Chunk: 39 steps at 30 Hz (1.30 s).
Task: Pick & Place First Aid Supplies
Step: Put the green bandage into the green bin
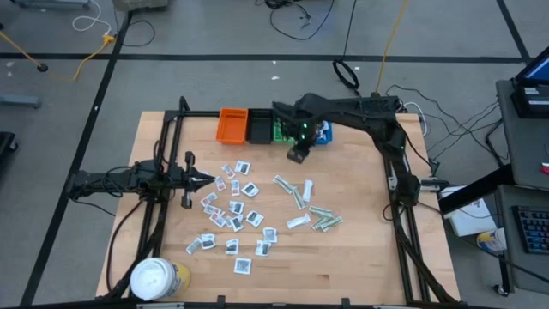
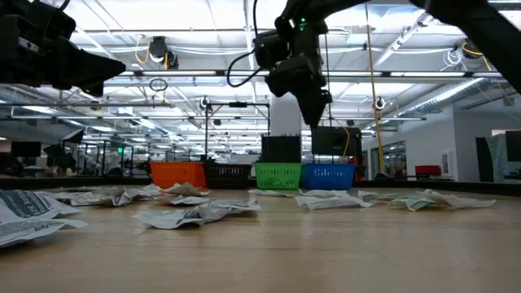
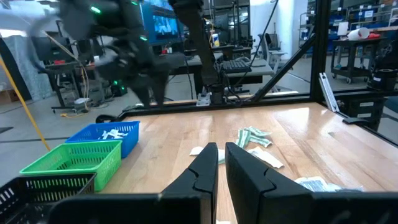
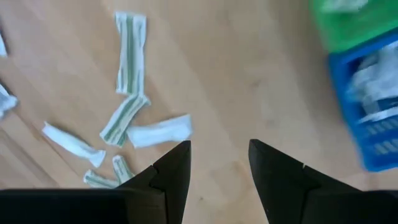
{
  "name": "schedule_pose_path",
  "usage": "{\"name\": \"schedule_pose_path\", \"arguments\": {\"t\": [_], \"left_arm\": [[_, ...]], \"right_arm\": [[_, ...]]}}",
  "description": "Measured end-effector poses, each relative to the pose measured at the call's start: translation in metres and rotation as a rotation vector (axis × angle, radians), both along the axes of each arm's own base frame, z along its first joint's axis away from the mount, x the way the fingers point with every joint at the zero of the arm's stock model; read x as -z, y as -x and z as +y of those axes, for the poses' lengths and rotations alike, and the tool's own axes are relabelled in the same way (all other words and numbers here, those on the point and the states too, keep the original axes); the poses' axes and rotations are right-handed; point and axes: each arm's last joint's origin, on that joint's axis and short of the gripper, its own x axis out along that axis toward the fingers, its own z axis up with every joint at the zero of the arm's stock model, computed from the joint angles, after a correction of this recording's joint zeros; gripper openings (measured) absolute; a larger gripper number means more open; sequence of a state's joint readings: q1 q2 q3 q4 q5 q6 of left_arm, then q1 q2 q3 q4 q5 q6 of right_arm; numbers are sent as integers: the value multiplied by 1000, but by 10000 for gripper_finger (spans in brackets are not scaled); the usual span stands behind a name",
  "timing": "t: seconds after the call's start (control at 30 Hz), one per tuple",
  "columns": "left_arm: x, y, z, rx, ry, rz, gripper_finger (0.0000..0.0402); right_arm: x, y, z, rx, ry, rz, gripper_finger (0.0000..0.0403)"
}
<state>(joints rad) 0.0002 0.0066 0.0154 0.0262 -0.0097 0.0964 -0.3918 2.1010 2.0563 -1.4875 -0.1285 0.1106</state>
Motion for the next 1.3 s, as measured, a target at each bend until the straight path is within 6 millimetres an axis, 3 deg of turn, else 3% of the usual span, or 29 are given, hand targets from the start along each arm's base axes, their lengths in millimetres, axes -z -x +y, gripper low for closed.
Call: {"name": "schedule_pose_path", "arguments": {"t": [0.37,0.57,0.8,0.93,1.3], "left_arm": [[0,0,0,0,0,0,37],[0,0,0,0,0,0,37],[0,0,0,0,0,0,37],[0,0,0,0,0,0,37],[0,0,0,0,0,0,37]], "right_arm": [[18,35,95,-64,12,-32,155],[31,58,136,-80,3,31,155],[39,69,162,-102,6,60,155],[42,63,173,-136,23,14,155],[74,44,202,-188,62,21,155]]}}
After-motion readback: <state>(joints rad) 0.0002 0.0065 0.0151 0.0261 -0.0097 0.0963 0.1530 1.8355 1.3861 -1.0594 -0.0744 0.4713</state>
